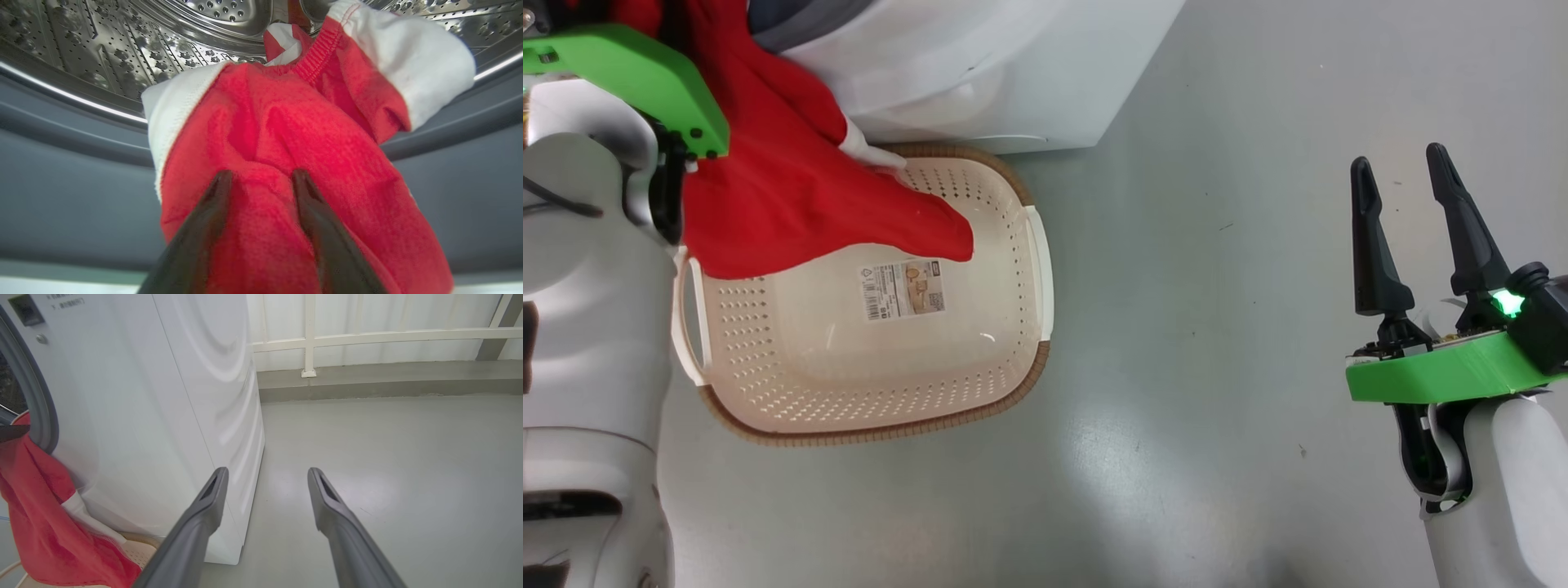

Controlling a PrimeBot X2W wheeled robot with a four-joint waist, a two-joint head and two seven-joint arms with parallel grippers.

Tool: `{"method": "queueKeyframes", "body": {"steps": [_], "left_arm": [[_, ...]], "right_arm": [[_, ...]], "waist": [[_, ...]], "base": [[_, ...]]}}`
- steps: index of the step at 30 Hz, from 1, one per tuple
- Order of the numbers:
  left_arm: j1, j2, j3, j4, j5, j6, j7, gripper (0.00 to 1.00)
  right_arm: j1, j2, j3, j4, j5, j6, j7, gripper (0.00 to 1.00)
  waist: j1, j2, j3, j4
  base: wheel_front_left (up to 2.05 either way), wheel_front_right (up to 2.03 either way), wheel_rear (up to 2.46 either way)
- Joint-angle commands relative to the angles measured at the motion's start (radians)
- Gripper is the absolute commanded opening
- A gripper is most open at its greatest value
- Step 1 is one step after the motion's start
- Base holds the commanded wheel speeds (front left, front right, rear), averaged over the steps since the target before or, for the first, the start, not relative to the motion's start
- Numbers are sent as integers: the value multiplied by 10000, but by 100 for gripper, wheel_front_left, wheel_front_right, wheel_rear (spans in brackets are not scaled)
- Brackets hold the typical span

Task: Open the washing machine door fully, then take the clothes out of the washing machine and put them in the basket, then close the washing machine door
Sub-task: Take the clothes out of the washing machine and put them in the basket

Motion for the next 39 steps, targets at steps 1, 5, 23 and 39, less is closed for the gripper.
{"method": "queueKeyframes", "body": {"steps": [1,5,23,39], "left_arm": [[-88,531,44,-55,68,11,-123,40],[-222,533,-39,268,41,-63,-349,1],[530,220,80,-1167,-441,-464,-1483,0],[5280,-563,886,-7961,-605,-704,-1490,0]], "right_arm": [[-44,34,269,-246,161,63,-63,100],[-47,34,254,-249,162,63,-63,100],[112,34,79,-293,78,63,-63,100],[367,34,-40,-292,-71,63,-63,100]], "waist": [[0,0,11,-5],[0,0,24,-4],[0,0,-163,245],[0,0,-500,585]], "base": [[0,0,0],[0,0,0],[0,0,0],[0,0,0]]}}
